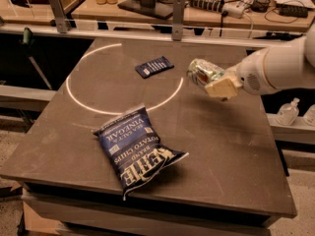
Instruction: Move 7up can near rxbar blueberry
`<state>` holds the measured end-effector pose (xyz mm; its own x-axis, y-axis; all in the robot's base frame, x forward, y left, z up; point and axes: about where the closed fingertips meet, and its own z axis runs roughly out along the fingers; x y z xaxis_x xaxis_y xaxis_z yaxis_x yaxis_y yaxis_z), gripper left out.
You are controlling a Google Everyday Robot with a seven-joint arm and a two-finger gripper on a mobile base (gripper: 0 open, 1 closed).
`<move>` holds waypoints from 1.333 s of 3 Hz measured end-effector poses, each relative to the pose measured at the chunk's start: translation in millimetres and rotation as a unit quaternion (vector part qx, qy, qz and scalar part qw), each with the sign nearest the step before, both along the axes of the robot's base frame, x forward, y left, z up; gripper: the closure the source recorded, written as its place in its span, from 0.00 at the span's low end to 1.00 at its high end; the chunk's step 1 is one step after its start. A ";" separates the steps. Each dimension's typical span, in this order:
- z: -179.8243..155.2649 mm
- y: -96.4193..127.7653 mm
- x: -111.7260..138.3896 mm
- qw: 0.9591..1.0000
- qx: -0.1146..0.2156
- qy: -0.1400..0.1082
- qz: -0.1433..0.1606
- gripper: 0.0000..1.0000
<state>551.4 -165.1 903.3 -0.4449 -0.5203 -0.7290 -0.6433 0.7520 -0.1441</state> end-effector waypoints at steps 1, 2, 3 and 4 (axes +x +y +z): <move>13.1 6.0 41.7 1.000 -0.014 -0.013 -0.007 1.00; 6.2 18.8 77.7 0.999 -0.032 -0.002 -0.008 1.00; -8.6 33.2 97.2 0.999 -0.050 0.020 -0.008 1.00; -27.6 48.5 107.1 0.997 -0.060 0.046 -0.005 0.85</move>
Offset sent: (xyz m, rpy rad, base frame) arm 0.1220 0.0337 -0.0053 -0.1074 0.0313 -0.0190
